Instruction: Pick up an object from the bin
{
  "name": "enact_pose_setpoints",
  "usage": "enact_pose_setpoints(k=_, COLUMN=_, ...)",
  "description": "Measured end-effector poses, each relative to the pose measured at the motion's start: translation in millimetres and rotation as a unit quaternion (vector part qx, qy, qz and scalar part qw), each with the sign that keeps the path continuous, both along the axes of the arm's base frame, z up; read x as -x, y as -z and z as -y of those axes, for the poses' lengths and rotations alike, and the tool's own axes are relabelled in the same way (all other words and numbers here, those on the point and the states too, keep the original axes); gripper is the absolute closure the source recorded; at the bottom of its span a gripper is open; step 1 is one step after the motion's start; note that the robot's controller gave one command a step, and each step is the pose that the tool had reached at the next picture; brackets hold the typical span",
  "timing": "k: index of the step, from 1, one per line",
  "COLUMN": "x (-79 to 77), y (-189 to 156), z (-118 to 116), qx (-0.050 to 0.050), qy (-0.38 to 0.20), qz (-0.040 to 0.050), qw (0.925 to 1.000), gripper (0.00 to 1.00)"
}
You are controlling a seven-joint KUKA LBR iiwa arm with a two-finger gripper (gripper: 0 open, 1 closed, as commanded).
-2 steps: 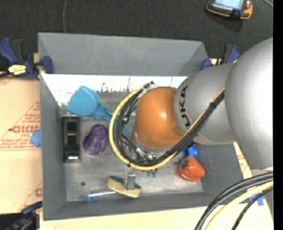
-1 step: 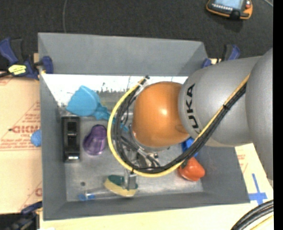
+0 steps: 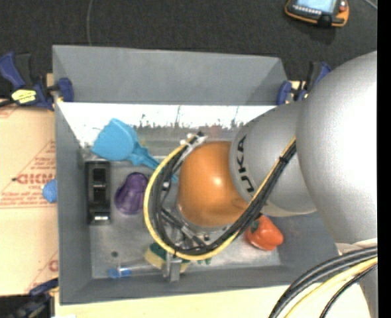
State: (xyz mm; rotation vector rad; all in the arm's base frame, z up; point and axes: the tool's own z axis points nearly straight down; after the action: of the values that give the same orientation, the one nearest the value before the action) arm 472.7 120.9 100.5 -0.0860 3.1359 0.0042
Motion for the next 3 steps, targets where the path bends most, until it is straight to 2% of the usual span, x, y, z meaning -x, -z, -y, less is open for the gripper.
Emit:
enact_pose_setpoints(k=1, x=-3.8, y=26.5, z=-5.8, qx=-0.002, qy=-0.008, qz=0.0169, qw=0.9998, gripper=0.00)
enact_pose_setpoints(k=2, x=-5.4, y=27.0, z=-4.1, qx=-0.004, qy=0.055, qz=0.0050, qw=0.9985, gripper=1.00)
enact_pose_setpoints(k=3, x=-5.5, y=27.0, z=-4.2, qx=-0.004, qy=0.055, qz=0.0050, qw=0.9985, gripper=1.00)
